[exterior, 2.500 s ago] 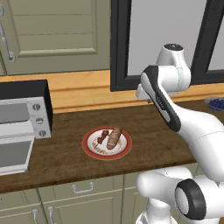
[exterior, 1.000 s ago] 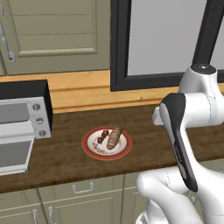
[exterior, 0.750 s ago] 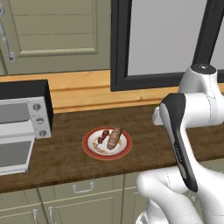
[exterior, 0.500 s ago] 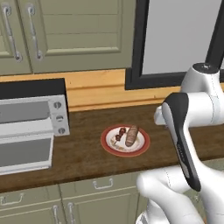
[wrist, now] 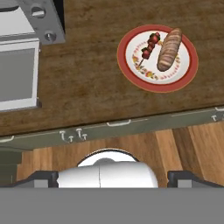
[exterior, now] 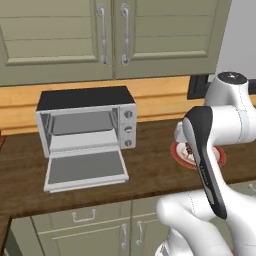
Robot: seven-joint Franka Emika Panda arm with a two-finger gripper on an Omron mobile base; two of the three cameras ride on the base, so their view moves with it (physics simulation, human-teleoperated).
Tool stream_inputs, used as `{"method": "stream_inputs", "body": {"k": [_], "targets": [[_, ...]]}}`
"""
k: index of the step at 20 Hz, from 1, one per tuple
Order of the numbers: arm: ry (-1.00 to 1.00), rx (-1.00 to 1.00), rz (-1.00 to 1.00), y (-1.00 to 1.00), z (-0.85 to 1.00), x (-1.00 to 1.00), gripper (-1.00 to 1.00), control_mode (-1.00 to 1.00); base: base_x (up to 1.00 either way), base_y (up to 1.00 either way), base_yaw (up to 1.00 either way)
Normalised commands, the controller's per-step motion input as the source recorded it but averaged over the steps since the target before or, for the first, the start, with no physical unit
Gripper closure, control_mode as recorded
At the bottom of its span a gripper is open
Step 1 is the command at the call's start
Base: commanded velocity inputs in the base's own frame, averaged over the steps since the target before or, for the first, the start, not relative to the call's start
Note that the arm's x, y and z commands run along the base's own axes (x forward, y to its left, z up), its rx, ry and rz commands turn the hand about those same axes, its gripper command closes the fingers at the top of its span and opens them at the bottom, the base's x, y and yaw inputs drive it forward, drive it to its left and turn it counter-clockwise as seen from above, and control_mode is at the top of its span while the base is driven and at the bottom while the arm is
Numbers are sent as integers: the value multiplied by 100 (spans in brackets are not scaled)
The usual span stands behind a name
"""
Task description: Pick up the kebab skewer and baguette bread, and place them inside the toaster oven. Close the toaster oven door and start by setting the timer.
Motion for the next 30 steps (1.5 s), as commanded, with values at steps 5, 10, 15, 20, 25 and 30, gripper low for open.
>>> {"method": "stream_inputs", "body": {"k": [5, 10, 15, 20, 25, 30], "targets": [[0, 0, 0, 0, 0, 0, -100, 100, 17, 51, 0], [0, 0, 0, 0, 0, 0, -100, 100, 32, -10, 0], [0, 0, 0, 0, 0, 0, -100, 100, 17, -34, 0], [0, 0, 0, 0, 0, 0, -100, 100, 4, -36, 0], [0, 0, 0, 0, 0, 0, -100, 100, 27, -6, -4], [0, 0, 0, 0, 0, 0, -100, 100, 40, -1, -8]]}}
